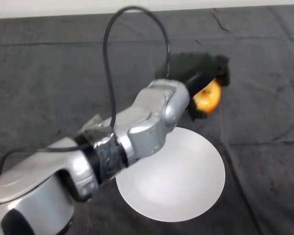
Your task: Move the apple to the plate
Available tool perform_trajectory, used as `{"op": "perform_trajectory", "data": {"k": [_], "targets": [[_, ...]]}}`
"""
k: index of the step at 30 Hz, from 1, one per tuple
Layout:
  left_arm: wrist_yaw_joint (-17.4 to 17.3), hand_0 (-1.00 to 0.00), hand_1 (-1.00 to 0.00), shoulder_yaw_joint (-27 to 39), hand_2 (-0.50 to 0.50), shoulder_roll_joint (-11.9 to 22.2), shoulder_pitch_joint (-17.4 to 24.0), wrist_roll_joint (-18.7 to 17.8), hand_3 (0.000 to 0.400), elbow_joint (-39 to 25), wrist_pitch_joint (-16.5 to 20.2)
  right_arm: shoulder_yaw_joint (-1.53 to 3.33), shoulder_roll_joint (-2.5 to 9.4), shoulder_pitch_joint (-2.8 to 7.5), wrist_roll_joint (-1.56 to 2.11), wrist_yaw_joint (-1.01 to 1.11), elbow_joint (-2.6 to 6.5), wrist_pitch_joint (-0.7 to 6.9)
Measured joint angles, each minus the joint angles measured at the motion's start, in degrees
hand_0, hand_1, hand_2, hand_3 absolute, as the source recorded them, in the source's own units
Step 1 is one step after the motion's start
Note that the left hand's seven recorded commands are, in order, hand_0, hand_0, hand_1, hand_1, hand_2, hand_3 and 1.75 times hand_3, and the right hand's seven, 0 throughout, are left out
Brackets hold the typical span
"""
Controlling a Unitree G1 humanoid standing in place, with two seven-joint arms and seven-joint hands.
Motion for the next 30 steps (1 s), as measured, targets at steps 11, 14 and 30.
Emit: {"op": "perform_trajectory", "data": {"k": [11,14,30], "targets": [[-4.5,-1.0,-1.0,0.0,0.0,2.93,1.43,0.58,0.4,-7.0,2.92,0.0,0.0,0.0,0.0,0.0,0.0,0.0],[-5.12,-1.0,-1.0,0.02,0.0,3.11,3.61,0.63,0.4,-8.12,3.04,0.0,0.0,0.0,0.0,0.0,0.0,0.0],[-8.41,-1.0,-0.85,1.43,-0.07,3.63,4.39,1.25,0.4,-8.51,1.15,0.0,0.0,0.0,0.0,0.0,0.0,0.0]]}}
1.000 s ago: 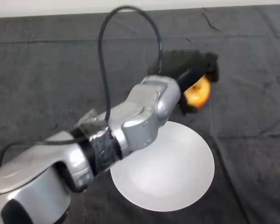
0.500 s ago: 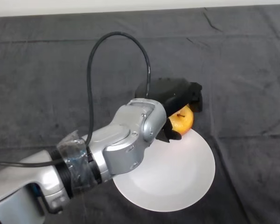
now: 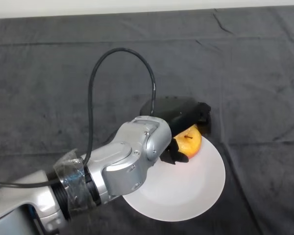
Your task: Move the apple to the plate
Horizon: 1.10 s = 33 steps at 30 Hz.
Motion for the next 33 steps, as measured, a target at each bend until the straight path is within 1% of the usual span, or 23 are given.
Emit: {"op": "perform_trajectory", "data": {"k": [1,2,3,5,6,13,19,21,25,28,30,33], "targets": [[-0.52,-0.81,-0.29,0.35,-0.26,-0.03,0.06,-0.02,0.323,0.0,-0.02,0.0,0.0,0.0,0.0,0.0,0.0,0.0],[-0.89,-0.71,-0.08,0.87,-0.31,-0.08,0.26,-0.03,0.282,0.01,-0.05,0.0,0.0,0.0,0.0,0.0,0.0,0.0],[-1.07,-0.58,0.0,0.99,-0.29,-0.07,0.32,-0.04,0.231,0.01,-0.06,0.0,0.0,0.0,0.0,0.0,0.0,0.0],[-1.67,-0.13,0.0,0.99,-0.06,-0.07,0.46,-0.05,0.05,0.03,-0.03,0.0,0.0,0.0,0.0,0.0,0.0,0.0],[-1.7,0.0,0.0,0.99,0.0,-0.07,0.66,-0.05,0.0,0.03,-0.03,0.0,0.0,0.0,0.0,0.0,0.0,0.0],[-2.33,0.0,0.0,1.82,0.0,-0.05,1.07,-0.04,0.0,0.02,0.11,0.0,0.0,0.0,0.0,0.0,0.0,0.0],[-3.6,0.0,0.0,5.79,0.0,0.58,1.3,-0.06,0.0,-0.5,0.73,0.0,0.0,0.0,0.0,0.0,0.0,0.0],[-3.85,0.0,0.0,7.23,0.0,1.97,2.1,-0.1,0.0,-2.55,1.13,0.01,0.0,0.0,-0.01,0.0,0.0,0.0],[-3.91,0.0,0.0,11.25,0.0,5.02,5.27,-0.25,0.0,-8.61,0.71,0.01,-0.01,0.0,0.0,0.0,-0.04,0.0],[-3.91,0.0,0.0,14.93,0.0,7.21,8.02,-1.27,0.0,-11.84,-1.17,0.01,-0.01,0.0,0.01,0.01,-0.05,0.0],[-3.91,0.0,0.0,17.45,0.0,9.33,9.8,-2.56,0.0,-14.11,-2.73,0.01,-0.01,0.0,0.01,0.0,-0.05,0.0],[-3.95,0.0,0.0,22.65,0.0,12.38,14.04,-5.07,0.0,-17.41,-5.21,0.02,-0.01,0.0,0.0,0.01,-0.05,0.0]]}}
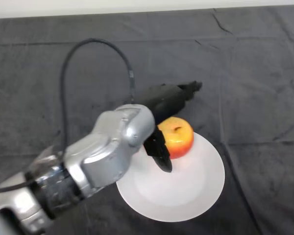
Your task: Move the apple to the plate
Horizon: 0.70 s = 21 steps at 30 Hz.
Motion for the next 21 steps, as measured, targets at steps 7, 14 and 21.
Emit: {"op": "perform_trajectory", "data": {"k": [7,14,21], "targets": [[-0.86,0.0,0.0,12.04,0.0,6.2,10.85,-7.95,0.0,-2.21,-8.04,0.0,0.0,0.0,0.0,0.01,-0.01,0.0],[-2.36,0.0,0.0,22.92,0.0,9.68,16.3,-14.58,0.0,-0.78,-17.11,0.01,0.0,0.0,0.0,0.01,-0.04,0.0],[-2.11,0.0,0.0,35.29,0.0,10.71,17.03,-17.82,0.0,10.32,-26.93,0.02,0.0,0.0,0.0,0.0,-0.03,0.0]]}}
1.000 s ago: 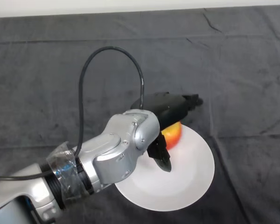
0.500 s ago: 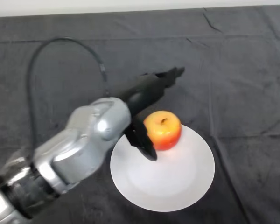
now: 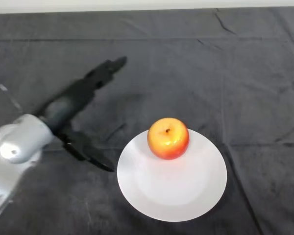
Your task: Move the apple to the plate
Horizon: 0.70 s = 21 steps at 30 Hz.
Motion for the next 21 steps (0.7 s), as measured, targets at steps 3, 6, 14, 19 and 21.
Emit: {"op": "perform_trajectory", "data": {"k": [3,6,14,19,21], "targets": [[2.04,0.0,0.0,3.53,0.0,0.02,1.4,-0.02,0.0,4.82,-3.98,0.0,0.0,0.0,0.02,0.03,-0.02,0.0],[4.81,0.0,0.0,5.71,0.0,0.01,1.69,0.18,0.0,9.88,-7.21,0.0,0.0,0.0,-0.01,0.02,-0.01,0.0],[13.66,0.0,0.0,14.09,0.0,-0.05,2.89,2.25,0.0,19.31,-15.32,0.01,0.0,0.0,0.0,0.02,-0.03,0.0],[18.31,0.0,0.0,18.47,0.0,-0.16,2.92,3.27,0.0,24.51,-20.09,0.02,0.0,0.0,0.0,0.02,-0.02,0.0],[20.0,0.0,0.0,20.39,0.0,-0.23,2.92,3.5,0.0,26.61,-22.2,0.02,0.0,0.0,0.0,0.02,-0.02,0.0]]}}
